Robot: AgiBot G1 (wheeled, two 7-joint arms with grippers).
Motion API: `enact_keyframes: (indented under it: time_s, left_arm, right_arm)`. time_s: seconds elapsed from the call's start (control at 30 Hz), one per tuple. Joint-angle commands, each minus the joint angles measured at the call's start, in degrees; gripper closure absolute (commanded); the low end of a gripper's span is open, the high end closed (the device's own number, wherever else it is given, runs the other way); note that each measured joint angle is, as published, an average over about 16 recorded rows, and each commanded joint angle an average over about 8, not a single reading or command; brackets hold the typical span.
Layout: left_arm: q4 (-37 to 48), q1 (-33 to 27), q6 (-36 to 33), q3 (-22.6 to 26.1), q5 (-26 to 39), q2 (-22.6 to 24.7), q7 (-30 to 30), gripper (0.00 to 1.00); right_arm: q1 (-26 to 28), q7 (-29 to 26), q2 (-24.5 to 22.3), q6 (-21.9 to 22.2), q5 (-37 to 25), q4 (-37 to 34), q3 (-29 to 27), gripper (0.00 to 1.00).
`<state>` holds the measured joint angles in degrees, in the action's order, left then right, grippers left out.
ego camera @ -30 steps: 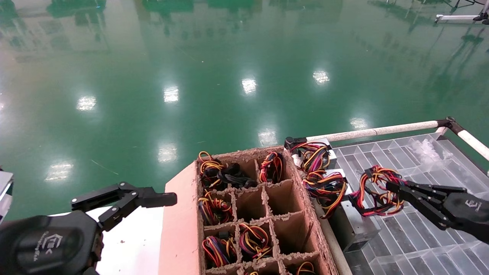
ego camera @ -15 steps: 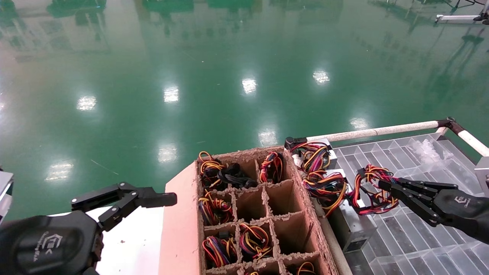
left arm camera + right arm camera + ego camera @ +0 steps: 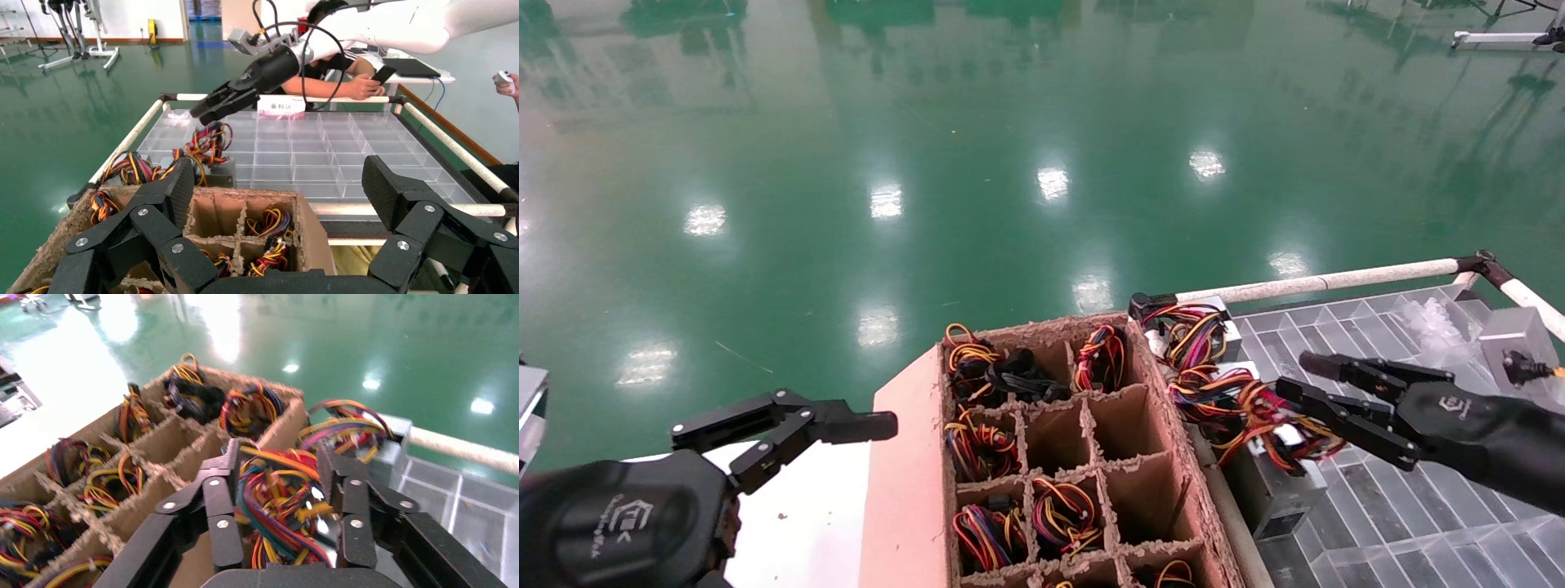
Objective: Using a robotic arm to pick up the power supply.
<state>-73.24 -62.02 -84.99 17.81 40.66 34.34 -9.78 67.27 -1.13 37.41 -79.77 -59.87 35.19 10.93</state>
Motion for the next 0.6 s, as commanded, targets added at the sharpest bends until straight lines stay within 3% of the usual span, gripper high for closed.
enact_keyframes:
  time_s: [0.03,0.6]
  left_arm:
    - [0.0,0.0,0.0,0.0,0.0,0.0,0.0,0.00]
    - [0.1,0.0,0.0,0.0,0.0,0.0,0.0,0.00]
  right_arm:
    - [0.6,-0.6,0.3,0.0,-0.2,1.0,0.2,0.00]
    - [-0.4,-2.9,0.0,-1.6,3.4,10.1,1.4,0.00]
